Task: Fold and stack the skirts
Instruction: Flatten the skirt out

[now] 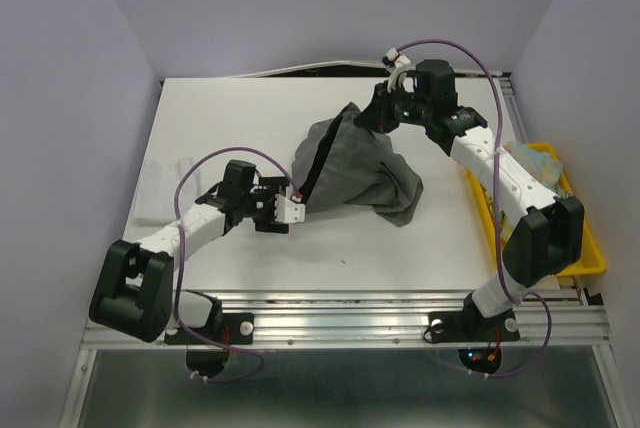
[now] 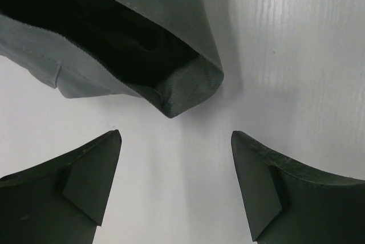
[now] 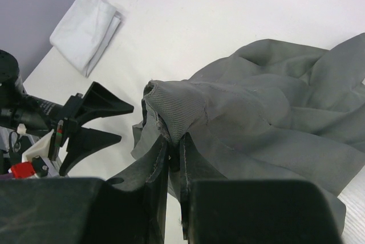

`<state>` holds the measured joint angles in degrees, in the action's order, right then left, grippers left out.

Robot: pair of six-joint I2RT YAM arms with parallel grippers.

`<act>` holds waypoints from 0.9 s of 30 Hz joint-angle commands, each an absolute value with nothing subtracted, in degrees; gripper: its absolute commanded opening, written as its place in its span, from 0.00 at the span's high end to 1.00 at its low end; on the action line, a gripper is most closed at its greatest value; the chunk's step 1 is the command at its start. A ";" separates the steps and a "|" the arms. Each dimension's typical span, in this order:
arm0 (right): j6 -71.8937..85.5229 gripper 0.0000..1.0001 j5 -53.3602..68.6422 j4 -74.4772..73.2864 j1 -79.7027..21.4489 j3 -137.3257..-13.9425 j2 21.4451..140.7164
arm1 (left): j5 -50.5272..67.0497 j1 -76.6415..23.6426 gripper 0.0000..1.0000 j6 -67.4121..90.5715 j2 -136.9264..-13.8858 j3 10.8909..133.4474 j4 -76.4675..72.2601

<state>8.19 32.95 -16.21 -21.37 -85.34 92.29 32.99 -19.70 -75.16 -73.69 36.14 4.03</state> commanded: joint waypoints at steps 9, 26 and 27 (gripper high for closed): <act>8.17 0.99 34.72 -12.30 -21.45 -88.15 92.64 | 34.10 -23.55 0.19 -75.67 -78.22 35.51 -8.35; 7.03 0.99 34.45 -12.66 -20.92 -87.36 92.55 | 35.69 -22.24 0.16 -75.12 -71.73 35.60 -0.54; 6.94 0.99 34.45 -12.66 -20.92 -87.28 92.55 | 35.07 -22.24 0.15 -76.80 -70.67 34.73 -0.27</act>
<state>7.73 33.61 -16.19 -21.34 -85.34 93.25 33.45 -23.42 -72.58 -76.69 36.03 -3.40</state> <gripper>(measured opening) 0.128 0.824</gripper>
